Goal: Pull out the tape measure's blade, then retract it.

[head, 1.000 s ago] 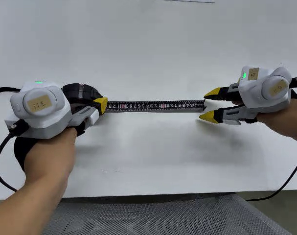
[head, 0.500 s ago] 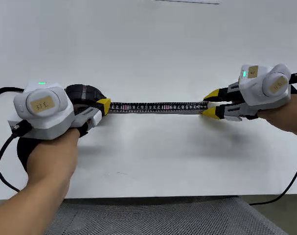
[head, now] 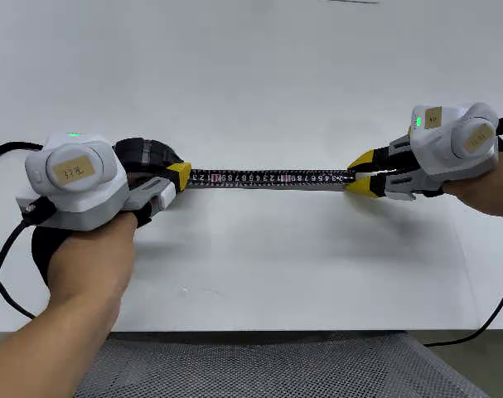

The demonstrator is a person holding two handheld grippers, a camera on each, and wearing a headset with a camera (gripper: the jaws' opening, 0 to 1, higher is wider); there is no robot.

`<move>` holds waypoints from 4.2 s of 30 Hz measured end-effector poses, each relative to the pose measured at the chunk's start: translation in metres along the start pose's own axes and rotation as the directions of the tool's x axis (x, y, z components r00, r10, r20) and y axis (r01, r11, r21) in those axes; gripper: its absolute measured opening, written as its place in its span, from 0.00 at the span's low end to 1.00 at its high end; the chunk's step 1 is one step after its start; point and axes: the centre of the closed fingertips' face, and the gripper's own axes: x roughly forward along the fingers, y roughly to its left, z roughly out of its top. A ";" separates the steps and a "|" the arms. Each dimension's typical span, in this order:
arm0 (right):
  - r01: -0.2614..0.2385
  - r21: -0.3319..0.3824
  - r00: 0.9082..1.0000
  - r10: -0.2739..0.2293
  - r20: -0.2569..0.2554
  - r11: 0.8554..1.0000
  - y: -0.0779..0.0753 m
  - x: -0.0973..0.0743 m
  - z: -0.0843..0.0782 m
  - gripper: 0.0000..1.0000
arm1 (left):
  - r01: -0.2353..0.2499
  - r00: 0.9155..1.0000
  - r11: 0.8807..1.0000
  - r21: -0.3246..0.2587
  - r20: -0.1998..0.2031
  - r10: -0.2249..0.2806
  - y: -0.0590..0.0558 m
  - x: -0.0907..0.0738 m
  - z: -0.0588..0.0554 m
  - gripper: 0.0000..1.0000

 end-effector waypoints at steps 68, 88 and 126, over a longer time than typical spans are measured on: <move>-0.040 -0.032 0.996 0.042 0.073 0.999 0.010 0.033 0.046 0.09 | 0.045 0.999 0.998 -0.032 -0.024 -0.046 0.000 -0.002 -0.001 0.58; -0.067 -0.028 0.990 0.070 0.123 0.997 0.017 0.053 0.073 0.09 | 0.055 0.998 0.998 -0.042 -0.022 -0.056 0.001 -0.002 -0.002 0.58; -0.103 -0.022 0.971 0.105 0.213 0.994 0.034 0.092 0.122 0.10 | 0.065 0.998 0.997 -0.052 -0.021 -0.066 0.002 -0.002 -0.001 0.58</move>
